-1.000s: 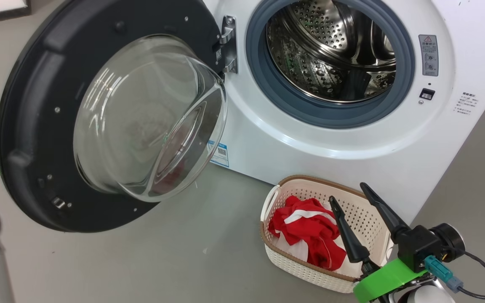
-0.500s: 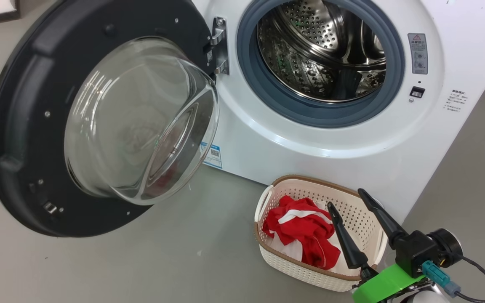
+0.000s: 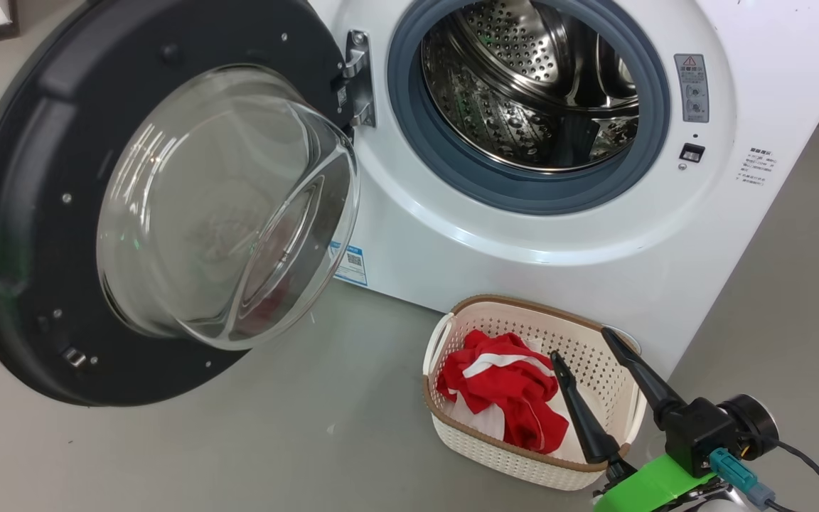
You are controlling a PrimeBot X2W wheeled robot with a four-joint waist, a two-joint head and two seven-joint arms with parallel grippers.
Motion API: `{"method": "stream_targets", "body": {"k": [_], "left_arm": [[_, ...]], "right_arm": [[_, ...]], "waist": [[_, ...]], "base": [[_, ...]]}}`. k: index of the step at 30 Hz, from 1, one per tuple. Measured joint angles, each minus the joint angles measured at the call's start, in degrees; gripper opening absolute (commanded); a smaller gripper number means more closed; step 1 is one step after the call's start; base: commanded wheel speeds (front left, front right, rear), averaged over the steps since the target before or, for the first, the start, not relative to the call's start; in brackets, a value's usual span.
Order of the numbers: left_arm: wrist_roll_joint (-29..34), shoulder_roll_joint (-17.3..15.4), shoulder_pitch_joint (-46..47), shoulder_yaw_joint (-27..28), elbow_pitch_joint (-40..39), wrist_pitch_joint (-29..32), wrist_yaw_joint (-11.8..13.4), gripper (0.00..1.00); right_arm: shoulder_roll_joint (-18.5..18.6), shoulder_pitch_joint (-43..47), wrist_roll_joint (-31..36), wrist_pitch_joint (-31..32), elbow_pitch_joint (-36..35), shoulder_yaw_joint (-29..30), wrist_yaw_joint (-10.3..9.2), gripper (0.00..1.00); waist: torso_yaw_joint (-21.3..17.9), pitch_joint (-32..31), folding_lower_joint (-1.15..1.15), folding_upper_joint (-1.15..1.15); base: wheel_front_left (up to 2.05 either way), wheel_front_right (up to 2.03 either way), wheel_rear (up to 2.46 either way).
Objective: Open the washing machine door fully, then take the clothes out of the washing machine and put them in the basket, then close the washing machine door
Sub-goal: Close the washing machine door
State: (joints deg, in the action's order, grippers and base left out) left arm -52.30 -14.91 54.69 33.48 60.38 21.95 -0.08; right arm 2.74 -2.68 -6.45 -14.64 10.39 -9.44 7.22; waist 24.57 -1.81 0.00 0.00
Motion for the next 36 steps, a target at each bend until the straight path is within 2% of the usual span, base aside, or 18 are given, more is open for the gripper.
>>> {"method": "stream_targets", "body": {"k": [19, 26, 36], "left_arm": [[-3.9, 0.5, -0.1, -0.2, -1.0, 13.5, -3.6, 0.00], [-6.9, 2.6, -1.7, 0.5, -4.5, 17.1, -5.0, 0.00], [-9.9, 7.2, -6.3, 0.3, -12.2, 22.9, -5.5, 0.00]], "right_arm": [[0.0, 0.1, 0.0, 0.0, 0.0, -0.2, 0.00, 1.00], [0.0, 0.1, 0.0, 0.0, -0.3, -0.2, 0.00, 1.00], [0.0, 0.1, -0.9, 0.0, -0.3, -0.3, 0.00, 1.00]], "waist": [[0.6, 0.5, 0.00, 0.00], [0.9, 0.4, 0.00, 0.00], [1.3, 0.4, 0.00, 0.00]], "base": [[0.00, 0.00, 0.00], [0.00, 0.00, 0.00], [0.00, 0.00, 0.00]]}}
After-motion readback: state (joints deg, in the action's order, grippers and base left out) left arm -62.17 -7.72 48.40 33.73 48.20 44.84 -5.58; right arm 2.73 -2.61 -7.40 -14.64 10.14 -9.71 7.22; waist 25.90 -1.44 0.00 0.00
